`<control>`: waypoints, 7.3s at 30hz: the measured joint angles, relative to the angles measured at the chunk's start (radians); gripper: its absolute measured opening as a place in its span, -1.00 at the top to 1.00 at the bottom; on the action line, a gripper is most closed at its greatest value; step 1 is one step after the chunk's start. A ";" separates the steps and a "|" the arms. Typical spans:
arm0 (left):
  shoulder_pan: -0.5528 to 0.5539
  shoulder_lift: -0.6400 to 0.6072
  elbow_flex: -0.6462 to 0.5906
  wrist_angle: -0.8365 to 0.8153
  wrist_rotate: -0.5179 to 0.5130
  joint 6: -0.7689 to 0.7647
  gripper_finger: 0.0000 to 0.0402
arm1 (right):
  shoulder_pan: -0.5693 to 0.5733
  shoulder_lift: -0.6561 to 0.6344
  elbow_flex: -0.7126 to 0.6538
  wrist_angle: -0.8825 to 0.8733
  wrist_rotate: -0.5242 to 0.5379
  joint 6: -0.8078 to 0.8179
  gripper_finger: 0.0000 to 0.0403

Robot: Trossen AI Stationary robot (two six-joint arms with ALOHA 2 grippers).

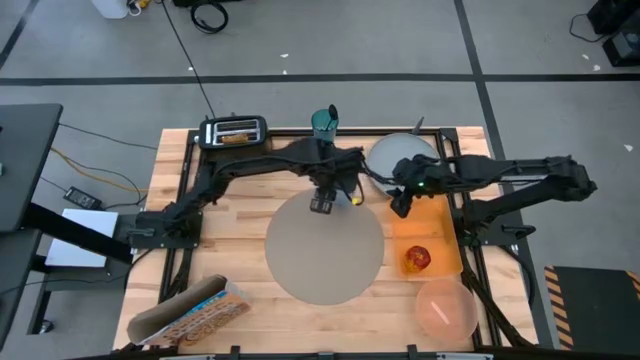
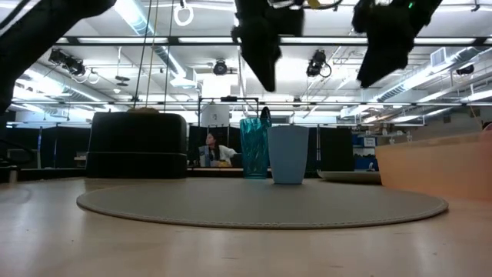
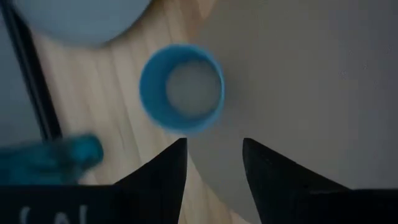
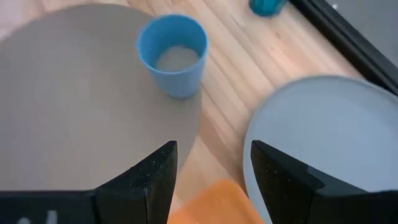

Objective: Arrange a breakfast setting
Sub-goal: Put the light blue cup on the top right of the brown table mat, then put the light blue plate on the brown table mat

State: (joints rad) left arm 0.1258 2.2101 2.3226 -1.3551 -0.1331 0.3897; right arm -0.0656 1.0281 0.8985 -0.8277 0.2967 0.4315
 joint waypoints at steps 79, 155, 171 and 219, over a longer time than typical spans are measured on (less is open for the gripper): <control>-0.066 -0.577 -0.684 0.347 0.085 -0.311 0.18 | -0.229 0.289 0.148 0.181 -0.205 -0.171 0.22; -0.079 -0.128 -0.675 0.794 0.023 -0.360 0.91 | 0.001 0.005 0.148 -0.088 -0.213 -0.066 0.23; -0.044 -0.123 -0.677 0.779 0.019 -0.377 0.76 | 0.025 0.005 0.148 -0.103 -0.204 -0.009 0.23; -0.041 -0.357 -0.502 0.349 0.071 -0.294 0.18 | -0.690 0.065 -0.346 -0.150 -0.131 0.884 0.23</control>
State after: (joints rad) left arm 0.0844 1.8531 1.8206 -1.0056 -0.0624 0.0952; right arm -0.7555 1.0931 0.5530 -0.9777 0.1660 1.3152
